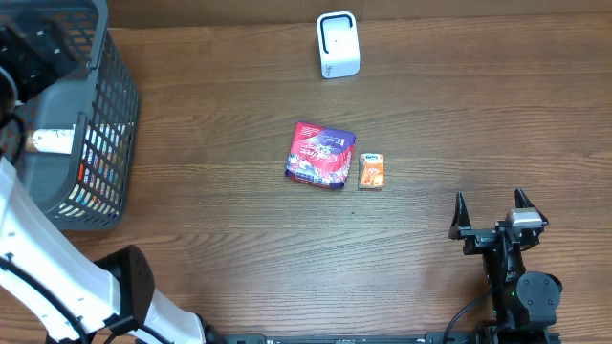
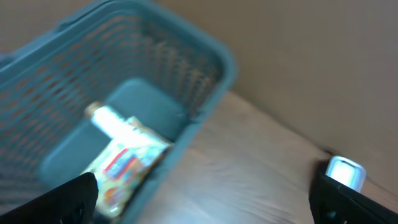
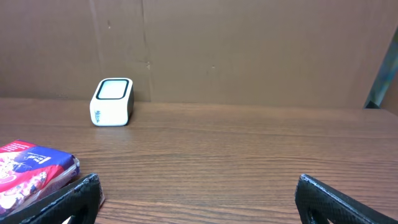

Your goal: Scan the item barcode

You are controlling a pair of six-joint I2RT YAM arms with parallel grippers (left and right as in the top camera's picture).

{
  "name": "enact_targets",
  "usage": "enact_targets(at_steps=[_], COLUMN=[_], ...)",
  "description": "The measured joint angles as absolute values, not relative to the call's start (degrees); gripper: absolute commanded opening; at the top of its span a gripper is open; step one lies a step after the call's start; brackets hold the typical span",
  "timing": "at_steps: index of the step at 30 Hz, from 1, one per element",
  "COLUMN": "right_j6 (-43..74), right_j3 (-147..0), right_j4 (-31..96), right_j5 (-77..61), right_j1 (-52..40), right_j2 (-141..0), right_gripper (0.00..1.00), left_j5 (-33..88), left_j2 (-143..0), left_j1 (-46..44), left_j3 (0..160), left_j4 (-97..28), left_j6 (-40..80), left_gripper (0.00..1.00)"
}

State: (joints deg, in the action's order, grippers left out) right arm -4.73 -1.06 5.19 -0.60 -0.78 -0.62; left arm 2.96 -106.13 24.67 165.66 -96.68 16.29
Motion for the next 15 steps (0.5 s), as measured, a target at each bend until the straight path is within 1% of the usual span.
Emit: enact_targets(at_steps=[6,11,15], right_j6=[-4.7,-4.7,-4.8], right_j3=[-1.1,-1.1,-1.1], right_j4=[5.2,5.2,5.1], right_j5=[-0.6,-0.6,-0.6], right_j1=[-0.8,-0.8,-0.8], right_j2=[-0.6,-0.6,-0.6], right_gripper=[1.00,1.00,1.00], left_j5=[-1.3,-2.3,-2.1], left_j2=[-106.6,-108.5,-110.5], left_j1=[32.1,38.8,40.6], left_j3=[158.0,157.1,157.1], left_j4=[-96.1,-94.8,-94.7], left_j6=[18.0,19.6,20.0], left_gripper=[1.00,1.00,1.00])
